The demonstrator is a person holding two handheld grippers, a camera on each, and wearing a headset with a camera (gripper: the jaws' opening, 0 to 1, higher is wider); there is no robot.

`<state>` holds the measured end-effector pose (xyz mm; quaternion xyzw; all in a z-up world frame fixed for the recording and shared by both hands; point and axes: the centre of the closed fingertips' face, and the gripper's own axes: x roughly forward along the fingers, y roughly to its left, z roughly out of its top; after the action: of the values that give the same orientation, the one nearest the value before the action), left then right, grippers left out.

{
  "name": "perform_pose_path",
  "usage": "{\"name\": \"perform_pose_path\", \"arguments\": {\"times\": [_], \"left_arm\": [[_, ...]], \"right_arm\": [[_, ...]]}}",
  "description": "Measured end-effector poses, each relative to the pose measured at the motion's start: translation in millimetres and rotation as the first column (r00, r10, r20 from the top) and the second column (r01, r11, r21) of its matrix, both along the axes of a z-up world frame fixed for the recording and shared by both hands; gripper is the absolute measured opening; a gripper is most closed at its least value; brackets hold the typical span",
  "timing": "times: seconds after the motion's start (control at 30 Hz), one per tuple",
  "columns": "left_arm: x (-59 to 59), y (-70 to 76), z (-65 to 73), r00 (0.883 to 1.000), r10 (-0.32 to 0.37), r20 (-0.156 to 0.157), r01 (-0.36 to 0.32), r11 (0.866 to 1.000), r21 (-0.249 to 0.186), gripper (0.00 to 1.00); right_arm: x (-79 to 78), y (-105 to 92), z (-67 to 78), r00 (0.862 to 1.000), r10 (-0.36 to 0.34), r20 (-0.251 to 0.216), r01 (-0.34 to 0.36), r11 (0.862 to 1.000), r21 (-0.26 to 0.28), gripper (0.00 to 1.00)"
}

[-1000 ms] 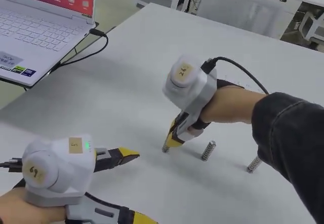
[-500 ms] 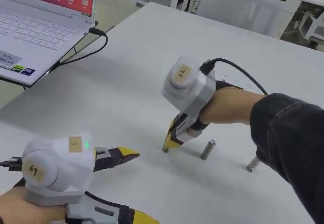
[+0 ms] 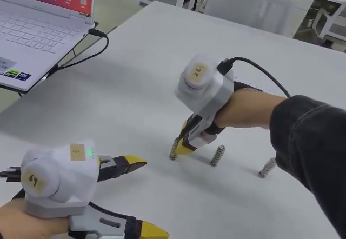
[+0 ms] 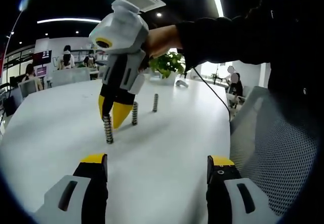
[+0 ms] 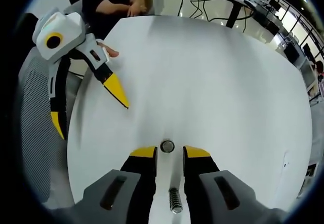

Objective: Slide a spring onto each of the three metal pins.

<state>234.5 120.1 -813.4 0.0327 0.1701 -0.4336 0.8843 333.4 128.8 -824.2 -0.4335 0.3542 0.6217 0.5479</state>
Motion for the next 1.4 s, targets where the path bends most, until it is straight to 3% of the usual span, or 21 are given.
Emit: {"name": "perform_pose_path", "arguments": {"times": [0.53, 0.93, 1.4], "left_arm": [[1.3, -3.5, 5.0, 1.0, -0.009, 0.007, 0.009, 1.0, 0.01, 0.77], [3.2, -5.3, 10.1, 1.0, -0.008, 0.014, 0.008, 1.0, 0.006, 0.78], [-2.0, -12.1, 13.6, 1.0, -0.009, 0.009, 0.009, 1.0, 0.001, 0.81]], "right_arm": [[-10.6, -20.5, 17.9, 0.998, -0.057, -0.009, 0.058, 0.996, 0.072, 0.2], [-29.5, -32.5, 26.0, 0.993, -0.112, -0.045, 0.118, 0.98, 0.158, 0.2], [-53.1, -69.8, 16.1, 0.979, -0.192, -0.074, 0.203, 0.958, 0.201, 0.21]]}}
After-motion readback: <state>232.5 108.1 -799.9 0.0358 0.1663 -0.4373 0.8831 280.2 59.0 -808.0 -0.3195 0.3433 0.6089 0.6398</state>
